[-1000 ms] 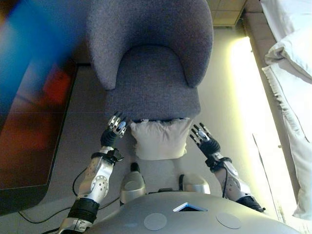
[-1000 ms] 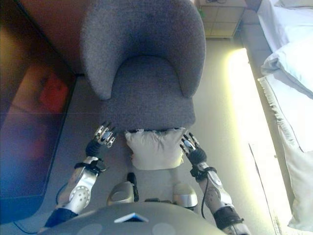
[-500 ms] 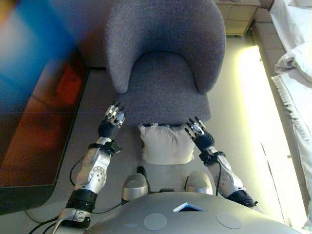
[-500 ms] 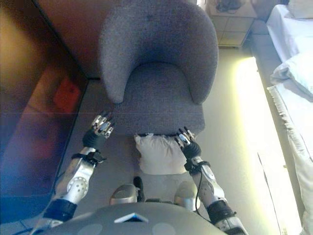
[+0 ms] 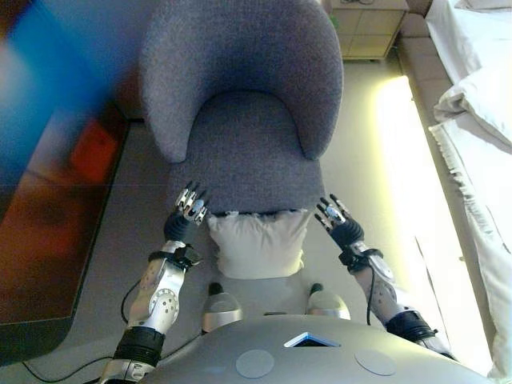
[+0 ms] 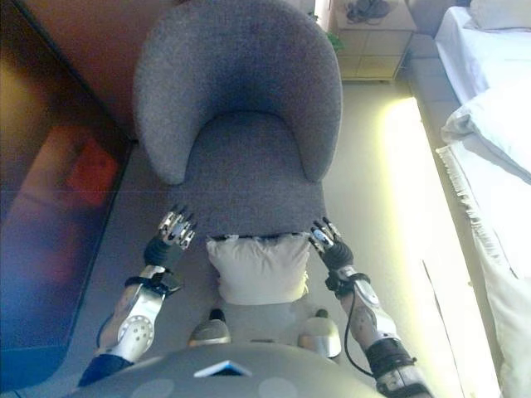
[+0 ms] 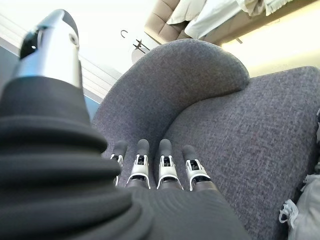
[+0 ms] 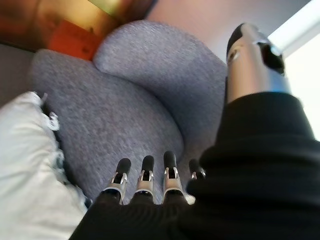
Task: Pick up the cushion and take it to the sofa
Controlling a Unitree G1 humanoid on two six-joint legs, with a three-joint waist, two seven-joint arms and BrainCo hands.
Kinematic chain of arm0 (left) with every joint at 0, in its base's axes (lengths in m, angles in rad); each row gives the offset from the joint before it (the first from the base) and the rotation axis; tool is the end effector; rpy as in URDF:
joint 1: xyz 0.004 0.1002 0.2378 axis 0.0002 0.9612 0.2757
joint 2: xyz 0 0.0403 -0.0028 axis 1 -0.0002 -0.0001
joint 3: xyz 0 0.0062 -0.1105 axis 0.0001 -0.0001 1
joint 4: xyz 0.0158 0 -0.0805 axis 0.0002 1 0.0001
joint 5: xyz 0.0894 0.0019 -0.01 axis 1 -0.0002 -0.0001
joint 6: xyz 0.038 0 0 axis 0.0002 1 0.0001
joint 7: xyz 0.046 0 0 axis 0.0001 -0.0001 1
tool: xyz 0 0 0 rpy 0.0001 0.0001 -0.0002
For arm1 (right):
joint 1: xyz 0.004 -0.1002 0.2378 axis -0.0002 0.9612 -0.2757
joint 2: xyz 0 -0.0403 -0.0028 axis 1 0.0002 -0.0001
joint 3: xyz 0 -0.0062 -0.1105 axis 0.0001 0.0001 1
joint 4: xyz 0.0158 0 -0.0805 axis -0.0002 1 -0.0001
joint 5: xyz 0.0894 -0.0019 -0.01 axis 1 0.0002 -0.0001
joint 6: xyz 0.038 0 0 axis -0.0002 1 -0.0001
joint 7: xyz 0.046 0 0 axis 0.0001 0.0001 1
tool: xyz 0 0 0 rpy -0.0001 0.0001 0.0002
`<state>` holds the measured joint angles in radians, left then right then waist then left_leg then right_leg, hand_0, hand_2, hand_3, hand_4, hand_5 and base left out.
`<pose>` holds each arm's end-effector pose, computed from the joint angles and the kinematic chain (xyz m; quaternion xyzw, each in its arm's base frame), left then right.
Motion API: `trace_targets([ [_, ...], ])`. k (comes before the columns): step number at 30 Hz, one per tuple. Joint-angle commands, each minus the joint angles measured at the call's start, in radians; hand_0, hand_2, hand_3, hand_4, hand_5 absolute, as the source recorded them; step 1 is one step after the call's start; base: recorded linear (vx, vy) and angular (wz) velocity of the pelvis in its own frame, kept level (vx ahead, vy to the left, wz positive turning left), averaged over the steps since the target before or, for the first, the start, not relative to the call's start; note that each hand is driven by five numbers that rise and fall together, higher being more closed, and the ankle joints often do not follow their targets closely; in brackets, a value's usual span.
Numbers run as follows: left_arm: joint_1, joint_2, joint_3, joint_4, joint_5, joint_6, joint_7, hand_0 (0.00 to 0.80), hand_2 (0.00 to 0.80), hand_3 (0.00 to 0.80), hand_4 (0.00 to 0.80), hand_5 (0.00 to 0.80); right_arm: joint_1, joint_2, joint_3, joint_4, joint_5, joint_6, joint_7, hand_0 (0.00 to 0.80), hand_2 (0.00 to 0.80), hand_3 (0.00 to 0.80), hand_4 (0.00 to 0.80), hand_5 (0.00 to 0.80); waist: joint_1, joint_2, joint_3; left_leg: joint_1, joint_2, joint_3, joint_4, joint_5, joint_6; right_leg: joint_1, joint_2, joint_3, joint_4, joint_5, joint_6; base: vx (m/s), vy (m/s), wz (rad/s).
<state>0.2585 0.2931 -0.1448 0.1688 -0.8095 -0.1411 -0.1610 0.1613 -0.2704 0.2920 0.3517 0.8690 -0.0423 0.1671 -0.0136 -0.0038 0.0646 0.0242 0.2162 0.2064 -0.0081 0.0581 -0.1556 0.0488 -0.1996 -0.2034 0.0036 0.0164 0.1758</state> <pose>0.1210 0.2030 -0.0226 -0.2592 0.1316 -0.0117 0.9567 0.1271 -0.1766 -0.0482 0.2902 0.2463 0.0576 0.9229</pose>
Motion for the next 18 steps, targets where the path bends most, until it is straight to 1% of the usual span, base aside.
trace_targets([
  [1, -0.067, 0.056, 0.002, -0.065, -0.027, -0.015, -0.033, 0.0, 0.0, 0.0, 0.0, 0.0, -0.043, 0.011, -0.004, -0.099, -0.033, -0.069, 0.04, 0.0, 0.0, 0.0, 0.0, 0.0, -0.005, -0.015, -0.006, -0.042, -0.001, -0.003, 0.113, -0.036, 0.015, -0.03, -0.037, -0.008, 0.06, 0.001, 0.007, -0.017, -0.005, 0.19],
  [3, -0.078, 0.051, -0.015, -0.059, -0.011, -0.011, -0.03, 0.0, 0.0, 0.0, 0.0, 0.0, -0.053, 0.009, -0.001, -0.114, 0.016, -0.06, 0.061, 0.0, 0.0, 0.0, 0.0, 0.0, -0.006, -0.009, -0.007, -0.033, -0.007, -0.001, 0.08, -0.026, 0.013, -0.03, -0.033, -0.021, 0.043, 0.007, 0.008, -0.002, 0.003, 0.19],
  [5, -0.074, 0.046, -0.026, -0.066, -0.026, -0.005, -0.049, 0.0, 0.0, 0.0, 0.0, 0.0, -0.046, 0.014, -0.011, -0.134, 0.085, -0.024, 0.112, 0.0, 0.0, 0.0, 0.0, 0.0, -0.006, -0.004, -0.009, -0.022, -0.015, 0.004, 0.044, -0.014, 0.012, -0.024, -0.024, -0.036, 0.016, 0.017, 0.007, 0.01, -0.001, 0.13],
  [6, -0.073, 0.045, -0.028, -0.067, -0.039, -0.001, -0.059, 0.0, 0.0, 0.0, 0.0, 0.0, -0.045, 0.015, -0.014, -0.136, 0.099, -0.018, 0.123, 0.0, 0.0, 0.0, 0.0, 0.0, -0.005, -0.003, -0.009, -0.02, -0.016, 0.004, 0.036, -0.011, 0.012, -0.022, -0.023, -0.04, 0.01, 0.019, 0.007, 0.006, -0.004, 0.08],
  [7, -0.068, 0.036, -0.026, -0.076, -0.112, 0.032, -0.101, 0.0, 0.0, 0.0, 0.0, 0.0, -0.04, 0.02, -0.023, -0.144, 0.144, 0.0, 0.164, 0.0, 0.0, 0.0, 0.0, 0.0, -0.002, -0.002, -0.01, -0.015, -0.019, 0.008, 0.012, -0.001, 0.012, -0.018, -0.021, -0.053, -0.001, 0.023, 0.007, 0.001, -0.004, 0.07],
  [8, -0.062, 0.022, -0.019, -0.088, -0.2, 0.087, -0.167, 0.0, 0.0, 0.0, 0.0, 0.0, -0.036, 0.03, -0.035, -0.152, 0.225, 0.033, 0.209, 0.0, 0.0, 0.0, 0.0, 0.0, 0.002, 0.0, -0.012, -0.013, -0.023, 0.011, -0.007, 0.007, 0.012, -0.014, -0.019, -0.066, -0.008, 0.027, 0.007, 0.004, -0.003, 0.11],
  [9, -0.06, 0.015, -0.016, -0.087, -0.24, 0.113, -0.197, 0.0, 0.0, 0.0, 0.0, 0.0, -0.034, 0.034, -0.039, -0.152, 0.263, 0.048, 0.234, 0.0, 0.0, 0.0, 0.0, 0.0, 0.004, 0.0, -0.013, -0.011, -0.024, 0.011, -0.015, 0.01, 0.012, -0.012, -0.019, -0.072, -0.01, 0.027, 0.008, 0.001, -0.004, 0.15],
  [10, -0.055, -0.001, -0.015, -0.086, -0.305, 0.163, -0.273, 0.0, 0.0, 0.0, 0.0, 0.0, -0.03, 0.054, -0.051, -0.152, 0.372, 0.098, 0.308, 0.0, 0.0, 0.0, 0.0, 0.0, 0.008, 0.001, -0.015, -0.011, -0.025, 0.011, -0.028, 0.016, 0.013, -0.011, -0.019, -0.084, -0.011, 0.026, 0.008, 0.004, -0.004, 0.19],
  [11, -0.05, -0.007, -0.018, -0.08, -0.335, 0.183, -0.313, 0.0, 0.0, 0.0, 0.0, 0.0, -0.029, 0.064, -0.057, -0.15, 0.457, 0.143, 0.355, 0.0, 0.0, 0.0, 0.0, 0.0, 0.01, 0.001, -0.015, -0.011, -0.025, 0.012, -0.031, 0.018, 0.012, -0.009, -0.019, -0.089, -0.01, 0.025, 0.008, 0.01, -0.005, 0.19],
  [12, -0.046, -0.018, -0.025, -0.067, -0.38, 0.208, -0.376, 0.0, 0.0, 0.0, 0.0, 0.0, -0.034, 0.087, -0.065, -0.154, 0.588, 0.22, 0.425, 0.0, 0.0, 0.0, 0.0, 0.0, 0.01, 0.002, -0.016, -0.01, -0.024, 0.013, -0.03, 0.017, 0.014, -0.011, -0.02, -0.092, -0.006, 0.024, 0.009, 0.02, -0.001, 0.12],
  [14, -0.037, -0.046, -0.028, -0.049, -0.507, 0.288, -0.503, 0.0, 0.0, 0.0, 0.0, 0.0, -0.036, 0.126, -0.086, -0.166, 0.731, 0.32, 0.49, 0.0, 0.0, 0.0, 0.0, 0.0, 0.01, 0.008, -0.02, -0.01, -0.021, 0.018, -0.023, 0.013, 0.016, -0.013, -0.025, -0.09, 0.0, 0.021, 0.013, 0.034, 0.021, 0.08],
  [16, -0.027, -0.083, -0.02, -0.031, -0.598, 0.347, -0.592, 0.0, 0.0, 0.0, 0.0, 0.0, -0.044, 0.15, -0.112, -0.156, 0.763, 0.364, 0.499, 0.0, 0.0, 0.0, 0.0, 0.0, 0.007, 0.013, -0.023, -0.01, -0.019, 0.027, -0.02, 0.009, 0.017, -0.015, -0.03, -0.087, 0.002, 0.021, 0.016, 0.033, 0.045, 0.08],
  [17, -0.026, -0.105, -0.016, -0.021, -0.63, 0.359, -0.612, 0.0, 0.0, 0.0, 0.0, 0.0, -0.053, 0.165, -0.124, -0.149, 0.771, 0.384, 0.494, 0.0, 0.0, 0.0, 0.0, 0.0, 0.004, 0.016, -0.025, -0.007, -0.019, 0.033, -0.022, 0.008, 0.017, -0.015, -0.032, -0.084, 0.001, 0.021, 0.019, 0.024, 0.04, 0.04],
  [18, -0.027, -0.113, -0.014, -0.017, -0.63, 0.352, -0.608, 0.0, 0.0, 0.0, 0.0, 0.0, -0.057, 0.174, -0.128, -0.145, 0.769, 0.39, 0.49, 0.0, 0.0, 0.0, 0.0, 0.0, 0.003, 0.016, -0.025, -0.006, -0.019, 0.036, -0.025, 0.007, 0.017, -0.014, -0.032, -0.083, 0.0, 0.021, 0.02, 0.0, 0.0, 0.0],
])
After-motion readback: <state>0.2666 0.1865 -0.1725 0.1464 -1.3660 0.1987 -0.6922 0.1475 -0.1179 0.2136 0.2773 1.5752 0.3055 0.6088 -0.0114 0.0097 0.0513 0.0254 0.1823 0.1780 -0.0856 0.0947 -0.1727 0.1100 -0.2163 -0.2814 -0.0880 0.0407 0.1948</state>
